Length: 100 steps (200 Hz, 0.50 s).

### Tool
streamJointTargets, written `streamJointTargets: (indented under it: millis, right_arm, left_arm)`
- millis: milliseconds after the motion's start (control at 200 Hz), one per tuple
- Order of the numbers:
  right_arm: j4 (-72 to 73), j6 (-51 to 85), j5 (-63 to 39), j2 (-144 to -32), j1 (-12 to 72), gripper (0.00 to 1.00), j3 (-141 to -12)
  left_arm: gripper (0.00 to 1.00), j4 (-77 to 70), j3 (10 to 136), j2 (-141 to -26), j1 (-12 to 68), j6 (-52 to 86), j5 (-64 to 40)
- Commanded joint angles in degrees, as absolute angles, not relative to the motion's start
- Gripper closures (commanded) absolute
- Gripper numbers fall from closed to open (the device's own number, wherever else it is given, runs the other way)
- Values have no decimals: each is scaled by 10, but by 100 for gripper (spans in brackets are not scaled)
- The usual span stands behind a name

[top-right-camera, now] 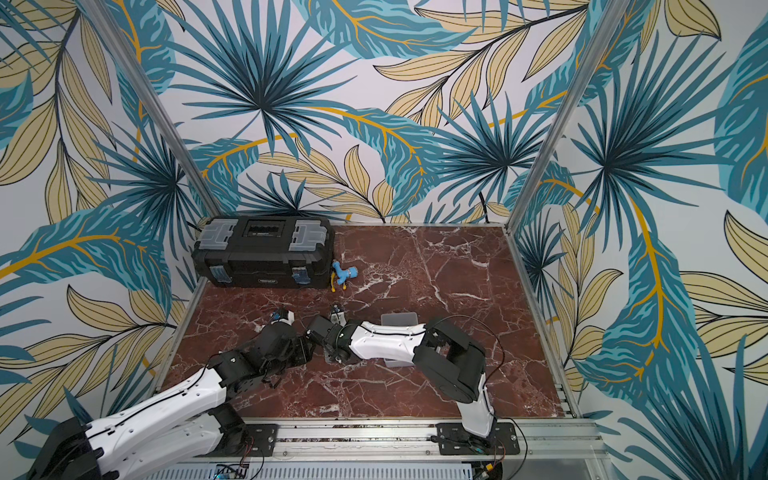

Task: Put the socket on the desktop into the storage box
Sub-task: Pick up the socket head at the center of the board.

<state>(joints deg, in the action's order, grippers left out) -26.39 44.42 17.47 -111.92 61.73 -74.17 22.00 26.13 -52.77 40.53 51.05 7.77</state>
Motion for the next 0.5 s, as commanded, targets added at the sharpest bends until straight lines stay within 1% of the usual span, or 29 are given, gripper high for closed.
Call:
streamJointTargets:
  millis: [0,310,496]
  right_arm:
    - [-271,454,186,-1131,612,64,-747]
    - [-266,451,184,-1139,605,67,-745]
    - [-264,450,182,-1147,604,73,-742]
  left_arm:
    - [52,208,248,-531,401,514,76]
    - [52,200,251,-540,400,513,69]
    - [52,200,254,-543,400,511,68]
